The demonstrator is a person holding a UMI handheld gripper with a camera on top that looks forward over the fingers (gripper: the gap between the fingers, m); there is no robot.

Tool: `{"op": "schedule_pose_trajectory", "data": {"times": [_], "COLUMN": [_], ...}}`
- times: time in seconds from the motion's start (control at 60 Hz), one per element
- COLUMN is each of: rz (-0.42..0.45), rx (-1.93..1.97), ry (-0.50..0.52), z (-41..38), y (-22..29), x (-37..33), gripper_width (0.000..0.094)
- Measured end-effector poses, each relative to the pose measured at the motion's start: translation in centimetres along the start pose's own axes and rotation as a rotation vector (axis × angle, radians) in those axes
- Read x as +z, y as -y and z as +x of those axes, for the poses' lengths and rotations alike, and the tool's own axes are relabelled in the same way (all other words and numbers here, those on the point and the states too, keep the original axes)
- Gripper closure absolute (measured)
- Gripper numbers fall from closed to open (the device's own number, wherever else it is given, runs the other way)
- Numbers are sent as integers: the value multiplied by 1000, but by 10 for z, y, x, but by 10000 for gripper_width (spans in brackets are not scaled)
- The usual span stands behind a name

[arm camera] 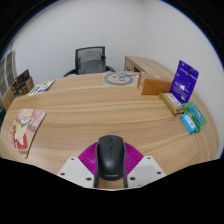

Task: Arrange mouse

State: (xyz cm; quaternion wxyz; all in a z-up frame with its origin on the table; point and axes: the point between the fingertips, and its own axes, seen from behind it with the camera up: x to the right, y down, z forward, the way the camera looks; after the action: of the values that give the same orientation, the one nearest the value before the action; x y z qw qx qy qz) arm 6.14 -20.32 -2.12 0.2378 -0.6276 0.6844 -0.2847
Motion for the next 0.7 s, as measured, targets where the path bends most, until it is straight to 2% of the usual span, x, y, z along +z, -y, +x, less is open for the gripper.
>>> {"op": "schedule_pose_trajectory", "data": {"times": [0.167, 0.333, 0.517, 0.7], "rz": [5, 80, 182, 191], "rx": [4, -11, -69, -96], "ry": [-20, 10, 103, 209], "z": [2, -25, -123, -252], "y": [9, 66, 138, 148], "x": [-18, -62, -94, -91], "gripper_width": [627, 626, 628, 627]}}
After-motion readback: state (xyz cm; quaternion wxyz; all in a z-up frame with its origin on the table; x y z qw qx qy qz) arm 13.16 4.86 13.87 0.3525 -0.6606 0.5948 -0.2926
